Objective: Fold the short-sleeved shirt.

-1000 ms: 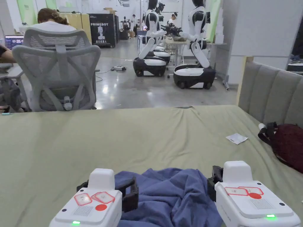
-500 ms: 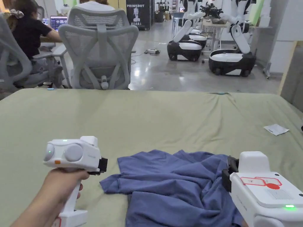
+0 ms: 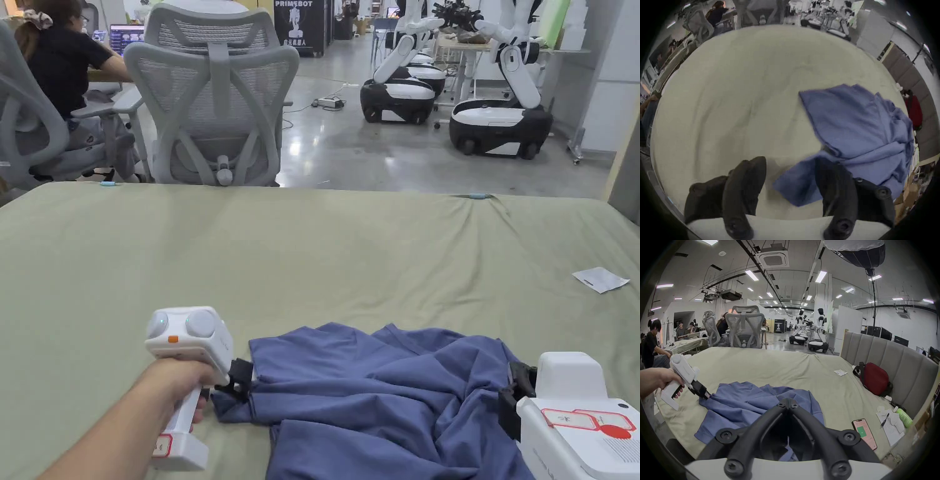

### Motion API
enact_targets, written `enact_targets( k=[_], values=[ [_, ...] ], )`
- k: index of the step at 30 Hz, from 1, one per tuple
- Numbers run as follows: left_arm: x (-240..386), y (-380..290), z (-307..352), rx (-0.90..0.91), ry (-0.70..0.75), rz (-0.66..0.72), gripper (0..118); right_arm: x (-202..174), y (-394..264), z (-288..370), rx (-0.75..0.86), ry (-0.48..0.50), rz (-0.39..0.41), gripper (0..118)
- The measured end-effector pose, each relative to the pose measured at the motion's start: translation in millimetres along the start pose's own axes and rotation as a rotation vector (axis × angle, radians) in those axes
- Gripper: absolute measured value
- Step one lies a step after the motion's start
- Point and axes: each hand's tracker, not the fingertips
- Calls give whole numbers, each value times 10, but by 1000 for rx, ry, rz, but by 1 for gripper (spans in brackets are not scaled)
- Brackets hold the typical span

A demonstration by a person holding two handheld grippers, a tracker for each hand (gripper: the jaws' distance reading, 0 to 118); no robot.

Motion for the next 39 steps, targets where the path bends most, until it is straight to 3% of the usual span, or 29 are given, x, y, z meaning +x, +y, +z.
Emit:
enact_targets(
  k=[2, 3, 5, 12, 14, 17, 20, 21, 22, 23, 24, 25, 26, 28, 30, 31, 32, 33, 35, 39],
  values=[
    [91, -45, 21, 27, 35, -103, 54, 56, -13, -16, -9, -10, -1, 0],
    [145, -33, 63, 7, 54, -154, 40, 89, -12, -30, -13, -17, -1, 0],
    [222, -24, 143, -33, 96, -292, 0, 167, 16, -87, -20, -29, -6, 0],
    [180, -116, 699, 124, 48, -297, 0, 709, 333, -481, -69, -64, -68, 0],
    [145, -208, 877, 174, -47, -242, 0, 934, 382, -761, -153, -36, -119, 0],
    [178, -375, 1047, 242, -51, -244, 0, 1179, 375, -1321, -247, -37, -105, 0],
    [170, -455, 1081, 267, -67, -221, 0, 1317, 268, -1874, -337, 20, -133, 0],
    [172, -471, 1081, 267, -70, -222, 0, 1333, 207, -2050, -370, 32, -135, 10],
    [174, -483, 1079, 264, -72, -226, 0, 1346, 154, -2194, -400, 23, -120, 41],
    [173, -499, 1081, 266, -72, -223, 0, 1349, 80, -2348, -436, 17, -110, 96],
    [165, -483, 1064, 269, -72, -221, 0, 1349, -8, -2481, -475, 7, -105, 118],
    [158, -473, 1058, 267, -75, -218, 0, 1347, -93, -2532, -457, 18, -108, 114],
    [152, -469, 1049, 265, -78, -216, 0, 1353, -160, -2616, -449, 17, -99, 101],
    [140, -436, 1002, 255, -77, -214, 0, 1332, -316, -2702, -531, -25, -64, 97],
    [137, -413, 963, 246, -67, -219, 0, 1273, -417, -2766, -623, 15, -73, 62],
    [134, -405, 950, 243, -65, -219, 0, 1275, -433, -2711, -589, 47, -106, 55],
    [127, -388, 928, 239, -61, -221, 0, 1266, -372, -2621, -542, 1, -95, 15],
    [130, -382, 922, 238, -56, -226, 0, 1264, -332, -2572, -549, 14, -95, 1],
    [142, -366, 921, 239, -49, -239, 0, 1236, -198, -2501, -521, 6, -56, 1],
    [152, -294, 1048, 275, 4, -282, 0, 1298, 131, -2225, -459, 1, -54, 1]
  ],
)
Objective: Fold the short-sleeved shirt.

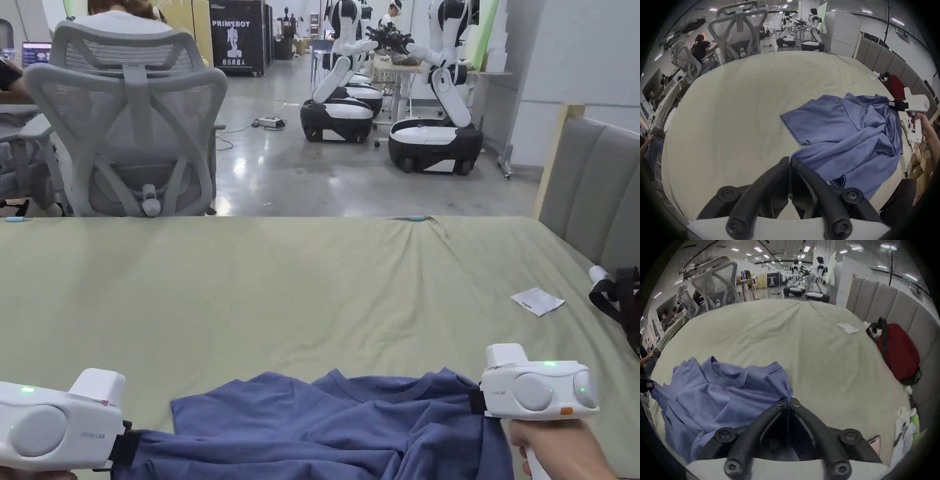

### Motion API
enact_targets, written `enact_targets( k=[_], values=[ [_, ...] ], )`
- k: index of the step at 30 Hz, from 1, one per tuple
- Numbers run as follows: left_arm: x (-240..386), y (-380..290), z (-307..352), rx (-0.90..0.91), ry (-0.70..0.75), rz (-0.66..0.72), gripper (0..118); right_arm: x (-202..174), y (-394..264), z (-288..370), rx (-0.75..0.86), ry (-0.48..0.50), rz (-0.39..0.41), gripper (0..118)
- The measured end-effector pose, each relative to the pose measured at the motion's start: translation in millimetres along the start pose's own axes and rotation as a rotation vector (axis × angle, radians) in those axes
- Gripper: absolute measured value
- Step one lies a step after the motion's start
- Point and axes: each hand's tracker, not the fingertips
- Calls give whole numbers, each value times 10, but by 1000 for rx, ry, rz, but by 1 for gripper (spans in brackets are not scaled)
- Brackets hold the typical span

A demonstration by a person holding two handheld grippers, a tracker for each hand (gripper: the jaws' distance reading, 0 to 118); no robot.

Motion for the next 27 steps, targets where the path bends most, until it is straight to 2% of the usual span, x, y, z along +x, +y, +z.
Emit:
enact_targets(
  k=[7, 12, 18, 23, 27],
  values=[
    [-268, 452, 568, 182, 197, -74, 0, -295, 526, 1151, 291, -25, 143, 1],
    [-506, 878, 1062, 310, 413, -162, 0, -509, 992, 1915, 485, -72, 229, 1],
    [-897, 1406, 1555, 471, 512, -81, 0, -503, 1605, 2407, 657, -200, 217, 1],
    [-1012, 1946, 1823, 621, 521, -11, 0, -486, 2079, 2629, 774, -249, 168, 1],
    [-1025, 2413, 1884, 671, 583, -28, 0, -525, 2374, 2687, 824, -246, 123, 1]
  ],
)
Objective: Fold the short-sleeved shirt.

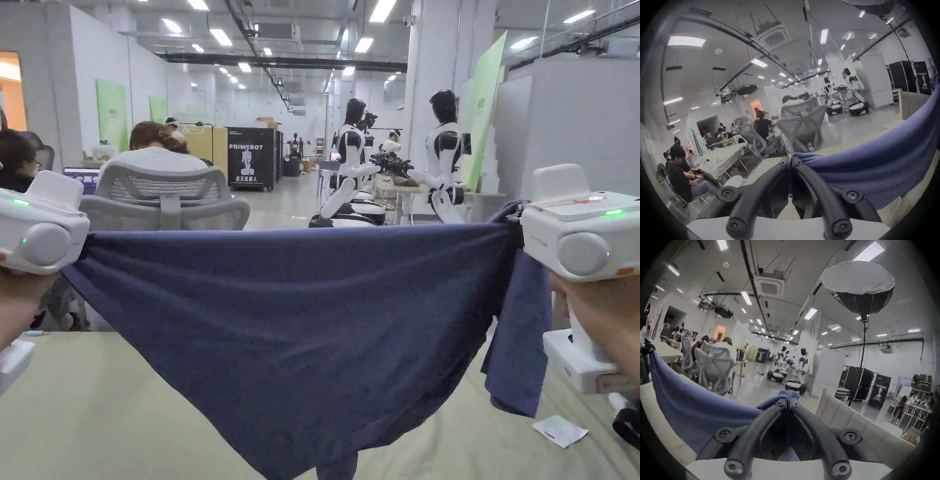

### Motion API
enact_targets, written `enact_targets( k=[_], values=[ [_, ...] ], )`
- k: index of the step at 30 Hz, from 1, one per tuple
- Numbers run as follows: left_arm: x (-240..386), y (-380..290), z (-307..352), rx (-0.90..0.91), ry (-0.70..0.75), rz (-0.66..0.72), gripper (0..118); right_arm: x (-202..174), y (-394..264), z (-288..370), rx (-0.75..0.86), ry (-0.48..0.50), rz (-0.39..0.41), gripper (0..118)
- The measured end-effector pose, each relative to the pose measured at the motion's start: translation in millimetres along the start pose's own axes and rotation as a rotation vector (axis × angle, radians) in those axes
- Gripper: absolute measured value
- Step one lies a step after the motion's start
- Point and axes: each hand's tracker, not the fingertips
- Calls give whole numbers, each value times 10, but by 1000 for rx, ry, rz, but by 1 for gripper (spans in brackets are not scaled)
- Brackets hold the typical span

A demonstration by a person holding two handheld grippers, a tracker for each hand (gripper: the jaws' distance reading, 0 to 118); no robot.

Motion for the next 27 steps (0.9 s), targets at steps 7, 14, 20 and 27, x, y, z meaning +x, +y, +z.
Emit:
enact_targets(
  k=[7, 14, 20, 27],
  values=[
    [194, 33, -358, -4, -8, -19, 0, -116, -259, -318, -26, -7, -34, 1],
    [646, -734, -684, -139, -80, -15, 0, -210, -1263, -804, -219, 5, -66, 1],
    [739, -1040, -517, -175, -100, -49, 0, -22, -1597, -705, -291, -6, -82, 1],
    [766, -1597, 75, -280, -290, 65, 0, -126, -2174, 18, -366, 54, -79, 1]
  ],
)
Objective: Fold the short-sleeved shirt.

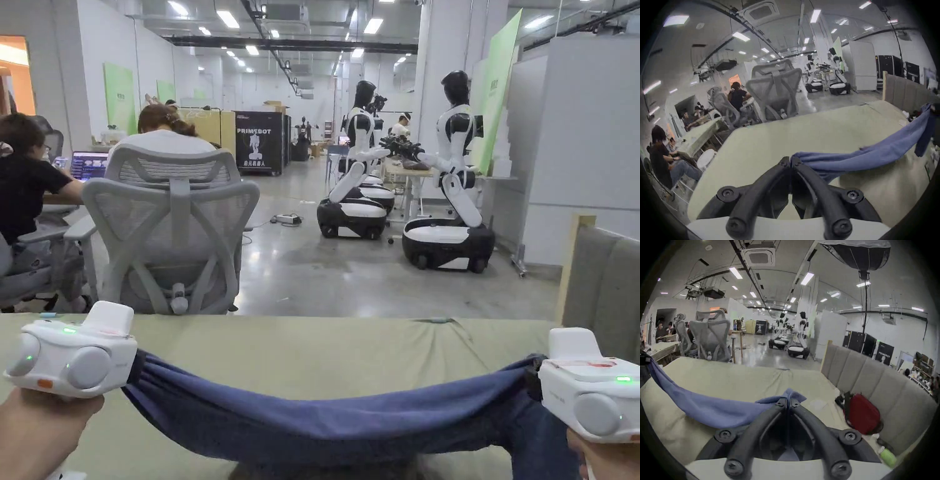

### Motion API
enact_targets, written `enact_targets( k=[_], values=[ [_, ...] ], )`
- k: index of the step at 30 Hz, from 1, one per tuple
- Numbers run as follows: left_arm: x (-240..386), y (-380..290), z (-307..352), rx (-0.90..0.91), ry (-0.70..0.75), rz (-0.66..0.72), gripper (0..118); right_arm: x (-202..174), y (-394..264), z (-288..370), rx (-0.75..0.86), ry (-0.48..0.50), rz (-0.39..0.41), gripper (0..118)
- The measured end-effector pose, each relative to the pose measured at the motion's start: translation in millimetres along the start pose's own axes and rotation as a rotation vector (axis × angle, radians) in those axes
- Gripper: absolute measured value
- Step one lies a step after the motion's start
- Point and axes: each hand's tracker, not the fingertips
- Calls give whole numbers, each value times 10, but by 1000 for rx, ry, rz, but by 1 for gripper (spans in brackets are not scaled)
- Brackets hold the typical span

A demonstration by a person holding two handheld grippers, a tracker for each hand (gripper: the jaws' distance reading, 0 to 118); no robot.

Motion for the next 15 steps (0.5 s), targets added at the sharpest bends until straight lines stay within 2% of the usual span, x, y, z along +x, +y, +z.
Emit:
enact_targets(
  k=[2, 4, 10, 12, 14, 15],
  values=[
    [10, -358, 159, -33, -28, 31, 0, -75, -360, 240, -20, 24, 24, 1],
    [18, -785, 293, -90, -51, 5, 0, -98, -771, 427, -81, 49, 52, 1],
    [35, -2094, 344, -306, -72, 35, 0, -206, -2037, 761, -270, 64, 69, 1],
    [7, -2340, 327, -335, -81, 103, 0, -205, -2281, 735, -323, 51, 51, 1],
    [-6, -2426, 379, -294, -88, 129, 0, -189, -2352, 741, -306, 57, 31, 3],
    [-15, -2432, 439, -234, -88, 131, 0, -197, -2311, 778, -288, 50, 30, 11]
  ],
)
